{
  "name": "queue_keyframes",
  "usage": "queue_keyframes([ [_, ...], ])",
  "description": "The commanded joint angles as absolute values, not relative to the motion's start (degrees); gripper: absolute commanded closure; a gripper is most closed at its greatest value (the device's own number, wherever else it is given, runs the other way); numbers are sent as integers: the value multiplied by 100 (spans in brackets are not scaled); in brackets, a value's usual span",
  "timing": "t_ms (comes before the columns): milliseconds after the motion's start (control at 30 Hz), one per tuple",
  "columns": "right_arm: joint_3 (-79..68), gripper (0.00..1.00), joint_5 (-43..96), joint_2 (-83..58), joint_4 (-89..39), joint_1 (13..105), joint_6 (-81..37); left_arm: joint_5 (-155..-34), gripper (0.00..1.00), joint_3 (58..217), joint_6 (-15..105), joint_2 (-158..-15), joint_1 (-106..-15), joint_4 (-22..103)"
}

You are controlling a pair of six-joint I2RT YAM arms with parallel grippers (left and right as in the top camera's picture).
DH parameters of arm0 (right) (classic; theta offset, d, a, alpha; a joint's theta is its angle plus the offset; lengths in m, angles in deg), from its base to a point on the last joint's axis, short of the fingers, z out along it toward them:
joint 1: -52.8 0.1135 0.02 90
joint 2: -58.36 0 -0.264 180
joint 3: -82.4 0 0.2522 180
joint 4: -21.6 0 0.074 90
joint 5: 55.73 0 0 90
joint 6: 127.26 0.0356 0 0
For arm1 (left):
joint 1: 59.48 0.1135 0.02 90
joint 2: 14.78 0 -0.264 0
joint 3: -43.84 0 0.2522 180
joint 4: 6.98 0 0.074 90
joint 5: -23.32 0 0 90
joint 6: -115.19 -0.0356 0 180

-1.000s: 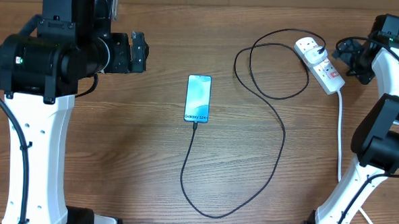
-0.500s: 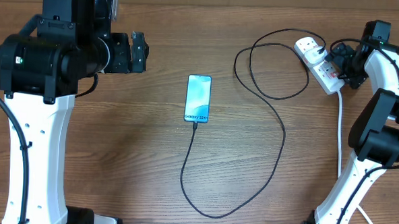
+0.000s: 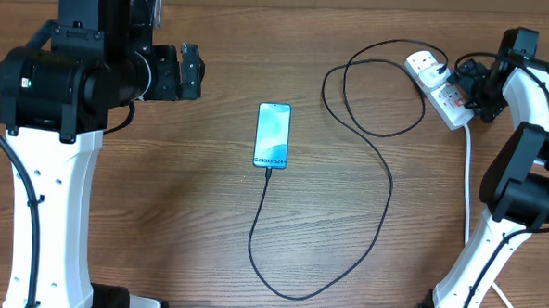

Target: Plug charger to phone and switch on socket

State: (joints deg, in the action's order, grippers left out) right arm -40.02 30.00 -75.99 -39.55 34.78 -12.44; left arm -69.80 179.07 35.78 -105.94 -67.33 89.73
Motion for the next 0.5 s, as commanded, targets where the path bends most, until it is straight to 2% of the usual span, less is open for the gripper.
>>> queue_keyframes([
  [0, -4077, 10, 2888, -7780, -4093, 3517, -1327, -6905, 0, 17921, 3637, -10554, -6727, 8971],
  [467, -4029, 10, 2895, -7909, -4178, 3517, -1369, -6905, 0, 17921, 3637, -10554, -6727, 8971],
])
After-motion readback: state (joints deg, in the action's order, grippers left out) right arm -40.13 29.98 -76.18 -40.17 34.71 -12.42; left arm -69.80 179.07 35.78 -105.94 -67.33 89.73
